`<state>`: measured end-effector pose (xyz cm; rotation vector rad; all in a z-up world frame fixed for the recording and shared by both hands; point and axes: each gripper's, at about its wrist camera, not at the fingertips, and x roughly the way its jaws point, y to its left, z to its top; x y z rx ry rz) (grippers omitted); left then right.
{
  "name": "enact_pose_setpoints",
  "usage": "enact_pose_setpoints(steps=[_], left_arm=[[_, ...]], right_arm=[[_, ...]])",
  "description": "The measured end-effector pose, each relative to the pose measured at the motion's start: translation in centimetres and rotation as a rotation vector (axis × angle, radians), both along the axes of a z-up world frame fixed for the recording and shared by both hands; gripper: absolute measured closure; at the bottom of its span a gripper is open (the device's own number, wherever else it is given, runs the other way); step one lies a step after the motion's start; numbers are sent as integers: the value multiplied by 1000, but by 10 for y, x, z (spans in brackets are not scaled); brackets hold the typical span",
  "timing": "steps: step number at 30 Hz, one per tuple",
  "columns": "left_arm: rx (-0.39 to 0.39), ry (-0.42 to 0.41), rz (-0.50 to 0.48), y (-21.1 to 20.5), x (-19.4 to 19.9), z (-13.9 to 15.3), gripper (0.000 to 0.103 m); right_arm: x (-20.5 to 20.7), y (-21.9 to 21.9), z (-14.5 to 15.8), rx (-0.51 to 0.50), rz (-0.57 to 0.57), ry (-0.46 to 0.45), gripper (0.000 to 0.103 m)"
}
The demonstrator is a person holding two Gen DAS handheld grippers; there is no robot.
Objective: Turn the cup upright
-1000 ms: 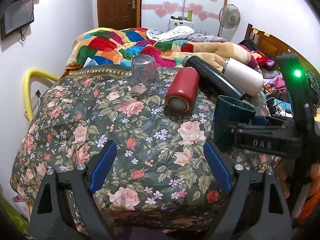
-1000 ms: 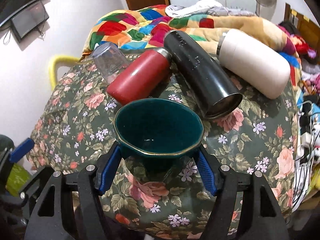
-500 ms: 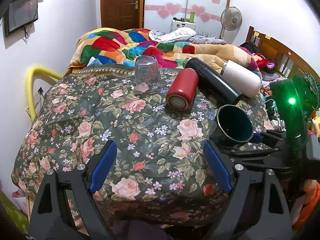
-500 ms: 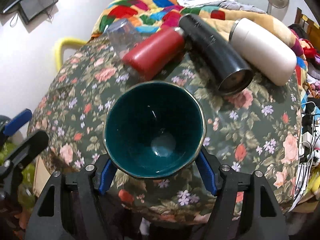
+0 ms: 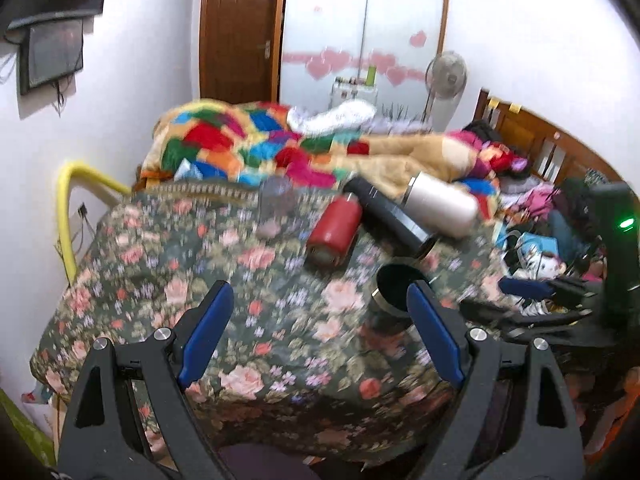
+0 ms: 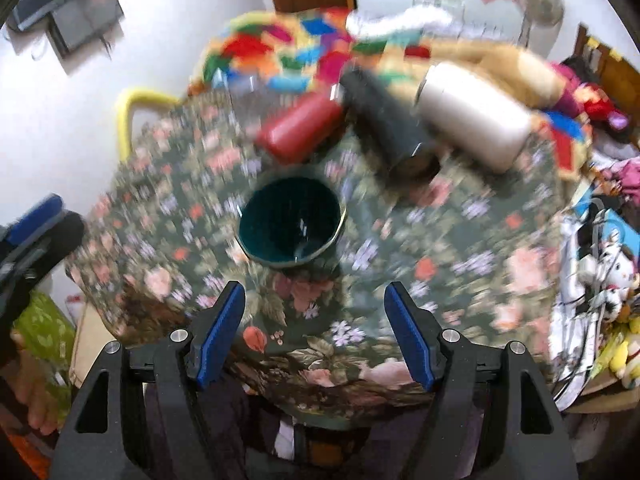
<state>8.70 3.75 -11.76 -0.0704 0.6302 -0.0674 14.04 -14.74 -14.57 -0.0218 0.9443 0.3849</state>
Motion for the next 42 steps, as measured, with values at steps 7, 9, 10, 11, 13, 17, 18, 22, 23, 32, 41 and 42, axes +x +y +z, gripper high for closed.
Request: enact_pose_setpoints(steps=[7,9,10,11,13,17,18,22,23,32,41,42], left_arm=[[-2,-231,-8,-18,-48,72,12],[-2,-303,-5,-22,-64,90,9],[-3,-338,-5,-23,-73,98,7],[-3,-364,-5,-25,-79,104,6],[7,-420,-1,-30,-94,115,1],[39,-482,19,-37,-112,124,0],[45,-484,24,-39,-115,124,0],[59,-483,44,-41,-121,121,0],[58,-482,45,-41,-123,120,0],[50,-482,44,-42,-132,119,0],[53,-478,38,-44,-135,118,0],[53,-477,39,-44,-135,117,0]], right_arm=[[-72,-31,114,83,-59,-418,34],[-87,-33,133,94,-76,-508,31],[-96,-34,141,100,-90,-555,28],[-108,-36,150,111,-107,-610,26],[-119,-36,157,127,-124,-660,20],[-140,-39,164,135,-156,-743,15],[-143,-38,164,132,-163,-754,12],[-147,-37,161,125,-187,-777,0],[-147,-37,160,124,-191,-777,0],[-160,-42,159,119,-186,-773,0],[-170,-39,158,105,-175,-777,0],[-170,-39,158,107,-177,-776,0]])
